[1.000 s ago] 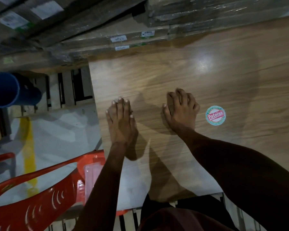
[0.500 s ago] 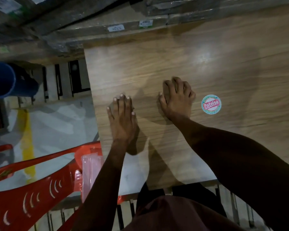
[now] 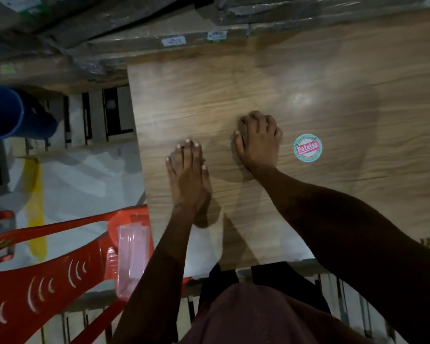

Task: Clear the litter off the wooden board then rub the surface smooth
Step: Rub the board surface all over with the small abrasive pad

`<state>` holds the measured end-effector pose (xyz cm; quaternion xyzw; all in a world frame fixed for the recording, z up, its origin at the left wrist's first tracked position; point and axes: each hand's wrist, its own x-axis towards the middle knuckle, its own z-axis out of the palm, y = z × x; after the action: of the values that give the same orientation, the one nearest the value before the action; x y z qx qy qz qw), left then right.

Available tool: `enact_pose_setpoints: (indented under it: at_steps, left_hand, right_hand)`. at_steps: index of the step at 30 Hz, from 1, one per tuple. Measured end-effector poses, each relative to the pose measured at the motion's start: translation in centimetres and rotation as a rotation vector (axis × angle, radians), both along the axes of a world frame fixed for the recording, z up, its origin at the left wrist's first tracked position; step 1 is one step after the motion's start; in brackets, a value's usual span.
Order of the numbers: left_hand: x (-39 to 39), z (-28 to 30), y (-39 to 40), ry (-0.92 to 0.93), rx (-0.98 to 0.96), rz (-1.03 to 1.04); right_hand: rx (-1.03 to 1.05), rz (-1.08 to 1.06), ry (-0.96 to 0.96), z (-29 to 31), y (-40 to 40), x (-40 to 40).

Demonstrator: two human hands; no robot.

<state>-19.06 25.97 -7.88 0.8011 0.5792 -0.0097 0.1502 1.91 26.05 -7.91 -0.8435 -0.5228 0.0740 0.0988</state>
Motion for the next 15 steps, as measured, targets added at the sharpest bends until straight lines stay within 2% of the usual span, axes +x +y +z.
enact_pose_setpoints:
  at_steps: [4,8,10,15]
  left_hand:
    - [-0.5,-0.2,1.2,-0.044,0.006,-0.034]
    - [-3.4,-0.2,4.3,-0.019,0.009,0.116]
    - [-4.3,0.0,5.0,0.006,0.007,0.126]
    - [-2.1,0.1,0.9,-0.011,0.019,0.147]
  right_hand:
    - [0.002,0.052,-0.002,-0.2,-3.3,-2.5]
    - [-0.101,0.072,-0.004,-1.0,-8.5,-6.1]
    - [-0.103,0.049,0.006,-0.9,-8.7,-6.2]
    - [-0.140,0.024,0.019,-0.5,-8.2,-6.1]
